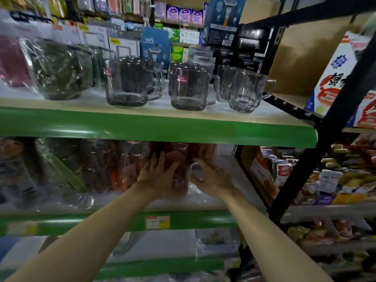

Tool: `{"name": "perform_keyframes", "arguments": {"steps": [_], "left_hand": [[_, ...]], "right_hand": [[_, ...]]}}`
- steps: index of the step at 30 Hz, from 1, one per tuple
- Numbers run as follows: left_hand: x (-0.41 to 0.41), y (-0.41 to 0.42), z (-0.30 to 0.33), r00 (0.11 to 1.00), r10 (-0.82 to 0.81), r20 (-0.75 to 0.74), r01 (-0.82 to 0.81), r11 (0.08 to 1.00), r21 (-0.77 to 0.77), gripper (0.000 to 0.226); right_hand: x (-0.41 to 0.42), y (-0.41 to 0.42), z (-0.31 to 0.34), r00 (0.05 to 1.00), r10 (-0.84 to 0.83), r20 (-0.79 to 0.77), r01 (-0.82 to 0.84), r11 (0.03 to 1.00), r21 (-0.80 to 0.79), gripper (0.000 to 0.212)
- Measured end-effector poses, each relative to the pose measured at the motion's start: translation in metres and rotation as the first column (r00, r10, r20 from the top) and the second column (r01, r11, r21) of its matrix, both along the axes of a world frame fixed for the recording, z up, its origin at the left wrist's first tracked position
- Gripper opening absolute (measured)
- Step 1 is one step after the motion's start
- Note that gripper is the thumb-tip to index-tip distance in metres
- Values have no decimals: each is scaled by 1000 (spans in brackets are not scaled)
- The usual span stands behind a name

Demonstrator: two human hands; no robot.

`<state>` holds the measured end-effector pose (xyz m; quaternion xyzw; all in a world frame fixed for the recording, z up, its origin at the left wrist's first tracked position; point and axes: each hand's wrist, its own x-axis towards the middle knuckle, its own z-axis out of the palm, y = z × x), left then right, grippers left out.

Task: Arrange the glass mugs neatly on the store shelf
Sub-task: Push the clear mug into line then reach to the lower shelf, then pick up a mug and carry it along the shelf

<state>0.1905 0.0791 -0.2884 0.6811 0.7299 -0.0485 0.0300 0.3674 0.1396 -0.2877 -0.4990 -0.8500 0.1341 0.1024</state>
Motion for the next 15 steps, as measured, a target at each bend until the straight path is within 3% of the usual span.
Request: {"name": "perform_keyframes", "arguments": {"steps": [7,15], "left_hand": [[-3,10,-10,1000,4,-15,-3,999,54,100],[4,-17,-11,995,-98,20,93,983,155,72]], "right_hand": [[-10,24,-20,999,-8,31,11,995,-96,83],[-8,3,-21,996,-90,15,92,989,-118,88]]}}
